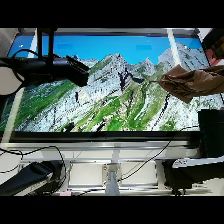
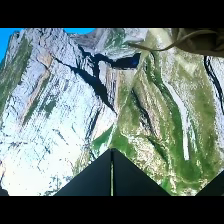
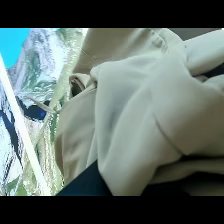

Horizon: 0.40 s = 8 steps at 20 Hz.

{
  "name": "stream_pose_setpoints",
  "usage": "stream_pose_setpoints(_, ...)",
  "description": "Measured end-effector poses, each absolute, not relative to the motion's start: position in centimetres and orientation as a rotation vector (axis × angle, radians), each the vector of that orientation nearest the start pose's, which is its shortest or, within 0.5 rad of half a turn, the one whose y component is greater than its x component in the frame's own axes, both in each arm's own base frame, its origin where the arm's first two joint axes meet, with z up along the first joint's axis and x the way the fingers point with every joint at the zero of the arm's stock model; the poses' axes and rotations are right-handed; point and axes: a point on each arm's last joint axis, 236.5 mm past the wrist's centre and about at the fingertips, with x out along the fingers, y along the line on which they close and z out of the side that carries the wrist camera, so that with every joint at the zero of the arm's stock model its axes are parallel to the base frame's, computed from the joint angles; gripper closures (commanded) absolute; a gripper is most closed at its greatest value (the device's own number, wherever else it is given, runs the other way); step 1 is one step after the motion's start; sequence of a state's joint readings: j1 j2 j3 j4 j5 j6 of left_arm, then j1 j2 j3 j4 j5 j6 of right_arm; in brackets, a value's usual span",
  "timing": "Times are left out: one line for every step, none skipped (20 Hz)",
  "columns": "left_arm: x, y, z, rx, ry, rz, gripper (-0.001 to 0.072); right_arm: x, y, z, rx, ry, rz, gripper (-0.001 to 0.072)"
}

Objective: Fold the clothes and pants, and hang the long-sleeved shirts on hangers.

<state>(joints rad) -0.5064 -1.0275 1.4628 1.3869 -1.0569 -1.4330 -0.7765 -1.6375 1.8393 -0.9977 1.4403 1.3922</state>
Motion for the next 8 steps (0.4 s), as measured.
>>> stream_pose_setpoints(34.3,-23.3,25.4,0.150,0.603,-0.658,0.0678,42.1,-24.5,11.4,0.677,0.955,-0.147,0.0700)
stream_pose_setpoints(34.3,-23.3,25.3,0.148,0.606,-0.657,0.0679,41.7,-24.8,11.5,0.683,0.954,-0.154,0.0700)
stream_pose_setpoints(34.4,-23.3,25.3,0.148,0.607,-0.655,0.0679,41.7,-24.9,11.5,0.684,0.954,-0.156,0.0700)
stream_pose_setpoints(34.4,-23.3,25.2,0.147,0.609,-0.655,0.0679,41.9,-24.8,11.6,0.682,0.947,-0.154,0.0700)
stream_pose_setpoints(34.4,-23.3,25.1,0.146,0.611,-0.655,0.0679,42.4,-24.6,11.7,0.675,0.936,-0.149,0.0700)
stream_pose_setpoints(34.5,-23.3,25.1,0.146,0.612,-0.654,0.0679,43.3,-24.2,12.0,0.663,0.917,-0.142,0.0701)
stream_pose_setpoints(34.5,-23.3,25.0,0.146,0.614,-0.654,0.0679,44.5,-23.4,12.3,0.650,0.895,-0.128,0.0701)
stream_pose_setpoints(34.5,-23.3,25.0,0.146,0.614,-0.653,0.0679,46.0,-22.3,12.8,0.630,0.866,-0.108,0.0701)
